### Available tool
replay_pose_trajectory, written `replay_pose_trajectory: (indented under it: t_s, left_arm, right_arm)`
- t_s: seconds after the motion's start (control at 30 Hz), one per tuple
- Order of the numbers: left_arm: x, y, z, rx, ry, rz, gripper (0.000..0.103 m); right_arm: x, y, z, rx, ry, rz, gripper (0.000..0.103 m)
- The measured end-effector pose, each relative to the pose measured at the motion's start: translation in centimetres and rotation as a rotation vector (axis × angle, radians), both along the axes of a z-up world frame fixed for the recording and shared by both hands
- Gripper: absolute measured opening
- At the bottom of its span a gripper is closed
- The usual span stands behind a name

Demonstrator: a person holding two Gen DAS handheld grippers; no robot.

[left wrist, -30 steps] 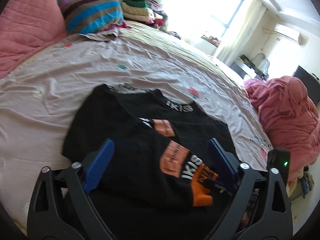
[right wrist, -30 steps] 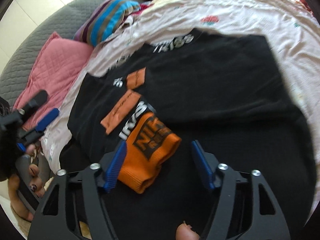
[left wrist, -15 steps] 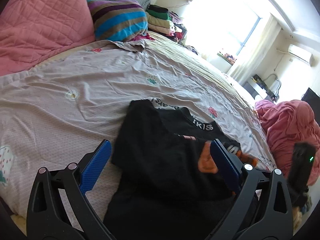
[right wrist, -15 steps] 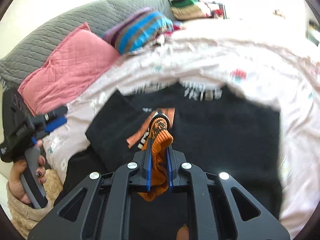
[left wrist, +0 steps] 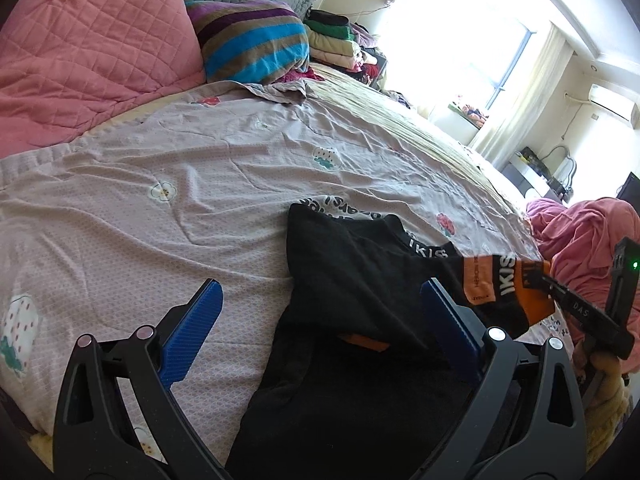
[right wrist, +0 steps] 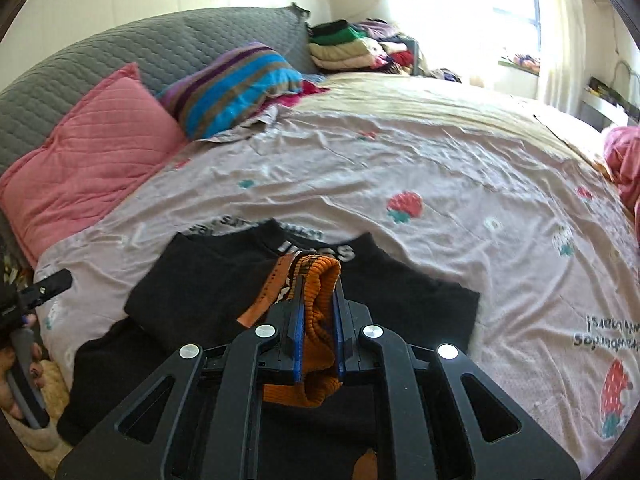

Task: Fold small clothes
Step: 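Lower the orange cuff onto the shirt body with the right gripper and open it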

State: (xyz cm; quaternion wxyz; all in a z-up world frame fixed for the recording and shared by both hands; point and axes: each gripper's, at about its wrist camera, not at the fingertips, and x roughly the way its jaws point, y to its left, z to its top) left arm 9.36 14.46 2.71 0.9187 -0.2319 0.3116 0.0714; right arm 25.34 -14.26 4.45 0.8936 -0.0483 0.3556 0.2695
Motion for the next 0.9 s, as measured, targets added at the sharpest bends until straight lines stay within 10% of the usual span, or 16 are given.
replay_pose_trajectory:
  t_s: [0.5,0.9]
  left_arm:
    - [4.6,-2.7,-0.7,0.032,0.033,-0.076,0.092]
    - [8.0,-5.2,-2.0,0.050,0.090,-0.171,0.068]
  right_arm:
    - [0.6,-1.6,-1.9,0.003,0.044,-0.047,0.011]
    - [1.0,-2.0,-2.6,-0.007,0.070,-0.060,0.011]
